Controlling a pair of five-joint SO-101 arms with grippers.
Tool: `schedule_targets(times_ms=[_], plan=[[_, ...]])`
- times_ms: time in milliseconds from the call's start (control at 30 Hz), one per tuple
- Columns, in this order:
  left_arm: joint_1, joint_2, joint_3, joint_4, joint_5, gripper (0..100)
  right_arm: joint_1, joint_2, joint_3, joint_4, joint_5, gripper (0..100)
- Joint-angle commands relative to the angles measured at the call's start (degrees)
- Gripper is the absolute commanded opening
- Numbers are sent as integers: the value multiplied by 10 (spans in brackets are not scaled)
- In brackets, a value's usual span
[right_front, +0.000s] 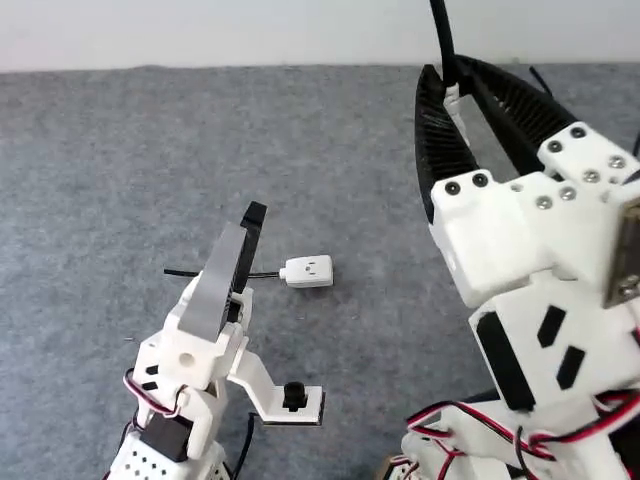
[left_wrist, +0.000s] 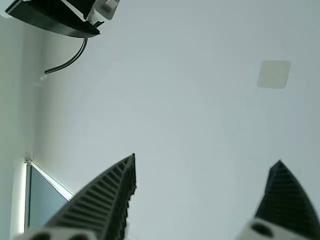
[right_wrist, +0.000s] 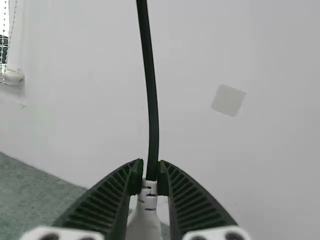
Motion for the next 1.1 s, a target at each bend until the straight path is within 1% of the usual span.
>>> schedule_targets(times_ms=[0,133,267,400,633,767,867,1067], plan=[[-5,-4,-8,6,6,397,7,-4,-10,12,-7,8],[-10,-5,-8,5,10,397,4,-2,-9,12,-7,8],[-38,-5,-7,8,45,397,5,-2,-9,12,-6,8],[-57,-5,-6,8,52,397,7,-2,-9,12,-4,8],[-78,-4,-6,9,149,397,7,-2,-9,15,-5,8],[-84,-4,-6,9,189,397,4,-1,-9,22,-7,8],[-84,-4,-6,15,202,397,4,5,-9,21,-7,8],[-84,-4,-6,35,203,397,4,23,-10,23,-7,8]])
